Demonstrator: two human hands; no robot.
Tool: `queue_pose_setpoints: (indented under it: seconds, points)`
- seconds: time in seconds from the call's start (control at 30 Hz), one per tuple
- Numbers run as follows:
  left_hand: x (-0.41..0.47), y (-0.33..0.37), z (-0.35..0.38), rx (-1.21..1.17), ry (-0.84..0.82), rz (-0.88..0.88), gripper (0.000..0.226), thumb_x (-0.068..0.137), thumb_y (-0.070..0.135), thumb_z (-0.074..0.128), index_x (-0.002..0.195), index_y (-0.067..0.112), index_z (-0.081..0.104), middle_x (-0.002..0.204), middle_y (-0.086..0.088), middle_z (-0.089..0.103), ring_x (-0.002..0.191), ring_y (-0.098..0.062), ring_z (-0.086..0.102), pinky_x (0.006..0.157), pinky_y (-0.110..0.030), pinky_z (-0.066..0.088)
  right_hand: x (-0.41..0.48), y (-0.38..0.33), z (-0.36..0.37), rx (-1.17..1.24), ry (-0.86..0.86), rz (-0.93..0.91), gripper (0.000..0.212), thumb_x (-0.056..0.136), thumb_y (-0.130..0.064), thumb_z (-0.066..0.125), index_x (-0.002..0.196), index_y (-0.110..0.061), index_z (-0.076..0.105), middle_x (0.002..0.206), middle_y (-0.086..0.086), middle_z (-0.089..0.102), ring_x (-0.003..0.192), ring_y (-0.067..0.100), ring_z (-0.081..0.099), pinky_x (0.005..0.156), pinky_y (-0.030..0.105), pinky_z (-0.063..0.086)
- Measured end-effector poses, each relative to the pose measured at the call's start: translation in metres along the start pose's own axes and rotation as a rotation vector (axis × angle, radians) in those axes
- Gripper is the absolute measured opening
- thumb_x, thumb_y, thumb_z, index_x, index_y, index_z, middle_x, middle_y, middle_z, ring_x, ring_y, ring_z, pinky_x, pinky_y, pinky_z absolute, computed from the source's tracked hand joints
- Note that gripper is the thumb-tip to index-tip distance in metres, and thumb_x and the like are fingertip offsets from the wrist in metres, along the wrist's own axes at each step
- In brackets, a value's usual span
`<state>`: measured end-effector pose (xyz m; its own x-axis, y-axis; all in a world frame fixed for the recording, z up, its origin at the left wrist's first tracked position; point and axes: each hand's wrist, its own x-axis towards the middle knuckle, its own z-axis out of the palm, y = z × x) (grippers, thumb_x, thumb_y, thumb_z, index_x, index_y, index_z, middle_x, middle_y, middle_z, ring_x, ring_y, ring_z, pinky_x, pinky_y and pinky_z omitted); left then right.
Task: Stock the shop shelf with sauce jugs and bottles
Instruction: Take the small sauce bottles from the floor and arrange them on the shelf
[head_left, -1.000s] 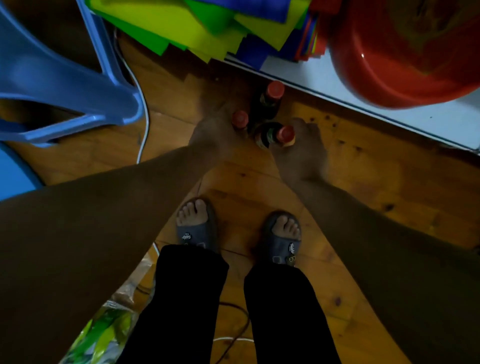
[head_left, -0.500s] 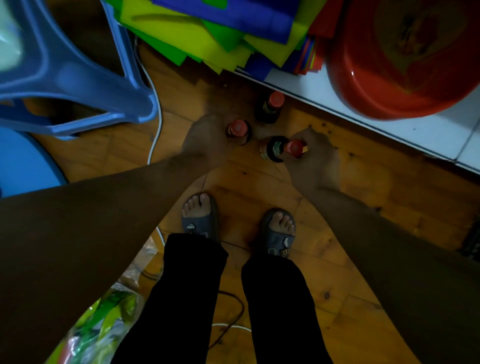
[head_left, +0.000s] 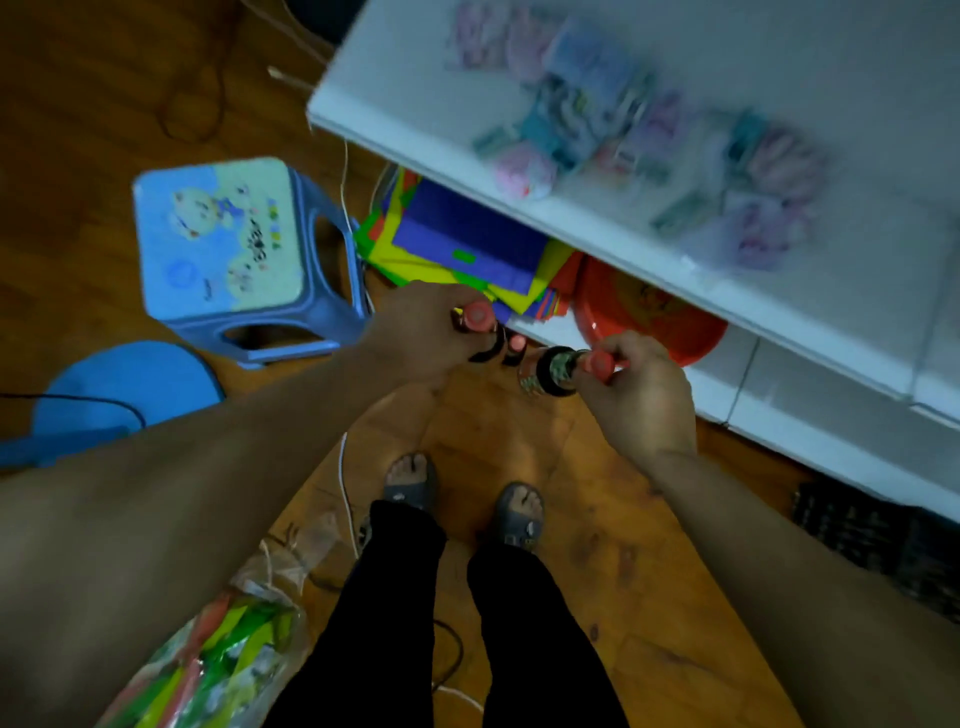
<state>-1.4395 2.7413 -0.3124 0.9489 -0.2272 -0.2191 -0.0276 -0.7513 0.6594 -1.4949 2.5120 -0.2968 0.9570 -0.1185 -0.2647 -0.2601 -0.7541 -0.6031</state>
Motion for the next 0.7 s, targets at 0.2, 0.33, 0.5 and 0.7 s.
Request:
queue_pose_setpoints:
  seconds: [0.2,0.33,0.5,0.7]
  points:
    - [-0.016,0.090,-0.116,0.047,0.069,0.103,0.027,0.069,0.048,0.073,0.088,0.029,0.071,0.075,0.007,0.067,0.082,-0.020,0.065,0.066,-0.028,0.046,-0.026,-0.098,-0.101,-0.018,0.128,-0.097,0.013,0.076,-0.023,0.071,0.086,-0.020,0.063,0.090,0.000,0.063,0.084,0.024,0.060,0.069,0.030,0.043]
    - [-0.024,0.147,-0.188,0.068,0.140,0.247,0.028,0.069,0.049,0.072,0.085,0.027,0.073,0.077,0.002,0.071,0.077,-0.023,0.065,0.064,-0.028,0.044,-0.040,-0.161,-0.164,-0.047,0.209,-0.132,0.012,0.075,-0.025,0.071,0.084,-0.020,0.063,0.089,0.004,0.068,0.086,0.025,0.062,0.068,0.030,0.042]
    - [-0.030,0.212,-0.268,0.014,0.186,0.335,0.030,0.068,0.049,0.070,0.078,0.020,0.072,0.067,0.005,0.067,0.068,-0.016,0.063,0.063,-0.031,0.049,-0.055,-0.225,-0.233,-0.023,0.354,-0.225,0.011,0.071,-0.027,0.071,0.076,-0.022,0.064,0.077,0.001,0.066,0.077,0.024,0.062,0.066,0.034,0.049]
    - [-0.023,0.271,-0.340,-0.029,0.257,0.459,0.032,0.069,0.048,0.071,0.083,0.019,0.074,0.080,0.003,0.072,0.077,-0.015,0.065,0.072,-0.039,0.053,-0.062,-0.277,-0.303,0.059,0.538,-0.271,0.011,0.071,-0.027,0.071,0.080,-0.020,0.070,0.073,-0.006,0.065,0.073,0.015,0.062,0.061,0.027,0.045]
